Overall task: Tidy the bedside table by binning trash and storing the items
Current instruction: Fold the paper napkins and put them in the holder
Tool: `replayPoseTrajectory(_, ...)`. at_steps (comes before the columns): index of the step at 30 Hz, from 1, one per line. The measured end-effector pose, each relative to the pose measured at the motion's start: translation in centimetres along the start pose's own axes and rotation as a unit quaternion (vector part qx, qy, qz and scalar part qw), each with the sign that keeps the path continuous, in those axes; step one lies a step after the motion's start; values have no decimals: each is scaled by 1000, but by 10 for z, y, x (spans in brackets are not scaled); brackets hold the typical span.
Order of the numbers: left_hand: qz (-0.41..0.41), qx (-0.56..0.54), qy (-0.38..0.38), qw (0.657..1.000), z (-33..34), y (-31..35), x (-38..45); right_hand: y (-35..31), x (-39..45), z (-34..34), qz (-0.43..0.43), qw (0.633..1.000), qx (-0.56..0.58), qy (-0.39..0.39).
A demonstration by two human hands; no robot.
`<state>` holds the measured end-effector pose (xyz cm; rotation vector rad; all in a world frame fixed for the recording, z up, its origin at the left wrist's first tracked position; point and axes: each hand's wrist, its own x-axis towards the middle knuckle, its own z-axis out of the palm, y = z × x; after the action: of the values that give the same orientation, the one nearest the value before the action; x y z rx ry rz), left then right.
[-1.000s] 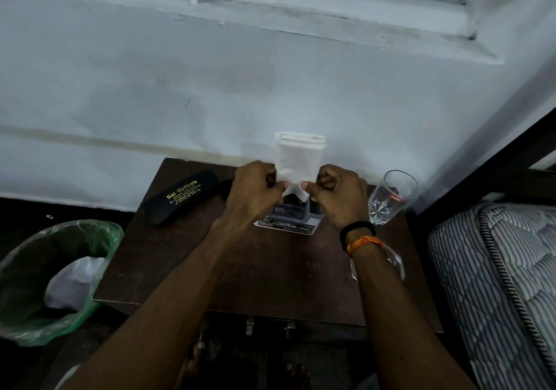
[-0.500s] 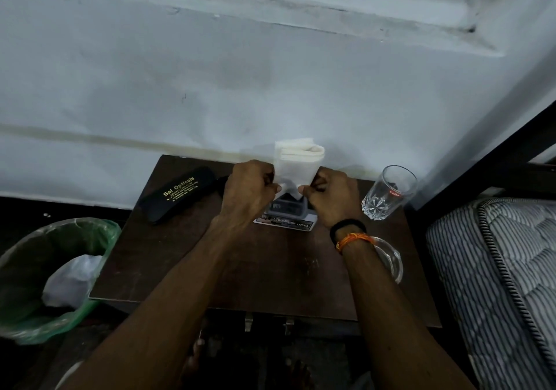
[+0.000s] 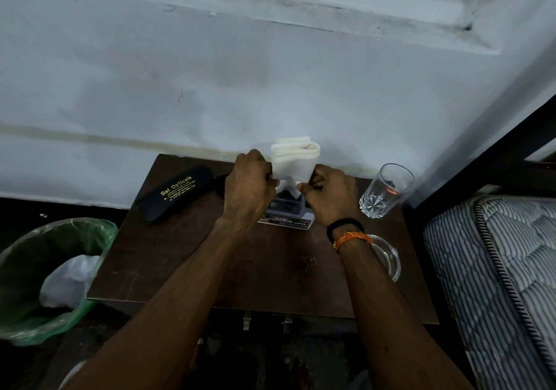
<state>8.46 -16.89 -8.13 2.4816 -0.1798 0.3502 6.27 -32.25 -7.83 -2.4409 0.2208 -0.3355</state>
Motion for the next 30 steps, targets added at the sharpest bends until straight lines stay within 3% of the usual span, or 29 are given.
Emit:
replayPoseTrajectory(8,-6,15,-25,1000,4,-1,2,3,-1,1,6,1000,-10,-25)
replayPoseTrajectory(14,-2,-65,-59,996,-2,-6,5,2,-2,3,-6,999,-25,-26)
replayPoseTrajectory(18,22,-103,-58,993,-15,-8,9,0,-3,-1,-9,999,43,-17)
replayPoseTrajectory(22,-4,-130,-61,990,-18,-13,13,-2,0,-5,-27,993,117,19)
replayPoseTrajectory(26,14,-137,-48,989,-17,-12,14,2,3,-4,-31,993,106,36)
replayPoseTrajectory(30,26,-98,-72,992,-12,-14,11,9,4,3,-11,995,94,1)
